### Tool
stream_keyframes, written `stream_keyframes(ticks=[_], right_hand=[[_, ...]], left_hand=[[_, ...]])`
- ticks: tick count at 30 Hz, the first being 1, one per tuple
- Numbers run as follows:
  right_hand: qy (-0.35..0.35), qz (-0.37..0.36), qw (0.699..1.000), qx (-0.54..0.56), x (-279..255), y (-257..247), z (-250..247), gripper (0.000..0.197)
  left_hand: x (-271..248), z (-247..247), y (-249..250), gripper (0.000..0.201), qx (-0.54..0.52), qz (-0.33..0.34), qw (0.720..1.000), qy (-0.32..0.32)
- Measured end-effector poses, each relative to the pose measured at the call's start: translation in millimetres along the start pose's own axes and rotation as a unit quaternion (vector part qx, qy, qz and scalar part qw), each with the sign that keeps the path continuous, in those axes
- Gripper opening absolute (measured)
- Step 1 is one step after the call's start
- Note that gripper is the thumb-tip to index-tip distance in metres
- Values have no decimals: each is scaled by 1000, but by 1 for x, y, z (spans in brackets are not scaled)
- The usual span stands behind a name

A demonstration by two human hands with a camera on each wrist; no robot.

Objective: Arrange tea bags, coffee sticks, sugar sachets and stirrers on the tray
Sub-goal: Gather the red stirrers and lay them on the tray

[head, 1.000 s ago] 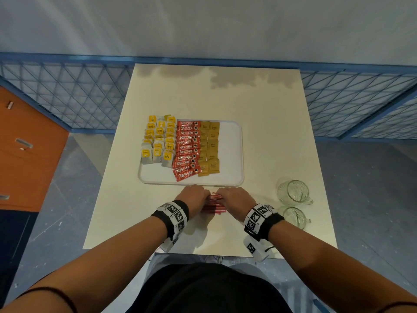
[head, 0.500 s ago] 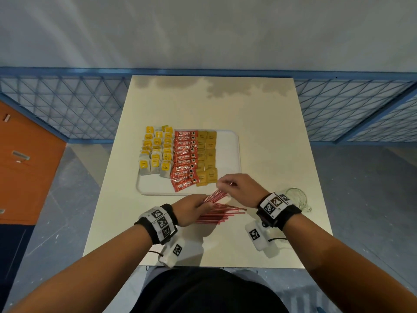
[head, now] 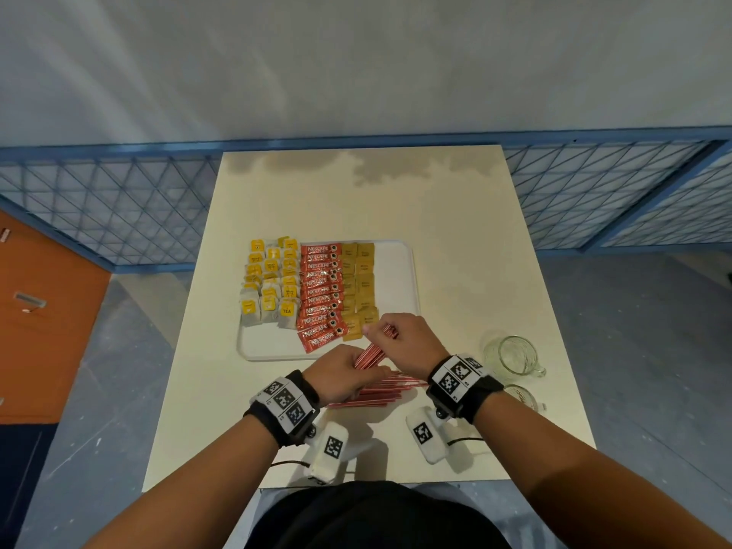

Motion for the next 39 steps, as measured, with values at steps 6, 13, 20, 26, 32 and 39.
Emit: stream_keyframes(ticks=[6,13,20,26,32,39], right_hand=[[38,23,999,-1,5,3,-2,36],[64,16,998,12,11,7,-13,44],[138,47,989,17,7,11,-17,55],[106,36,994,9,7,10,-16,52],[83,36,996,3,15,16,-25,47],[42,98,964,244,17,19,-23,31]], left_hand=[[-2,2,-3,41,-24,-31,999,31],[-5,-7,-2,58,-308,-60,948,45],[-1,-32,-6,68,-331,-82,923,176],[1,-25,25,53,-28,34,993,111],[4,-10,28,38,26,69,996,42],[16,-9,21,33,-178,4,982,56]])
Point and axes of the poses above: each hand's wrist, its own x-axis towards the middle knuckle, its own z-axis out of the palm, y = z × x, the point moved 9 cm from there along x, towards the middle knuckle, and after that the axes turned 2 degrees about y, right-handed, at the moved point
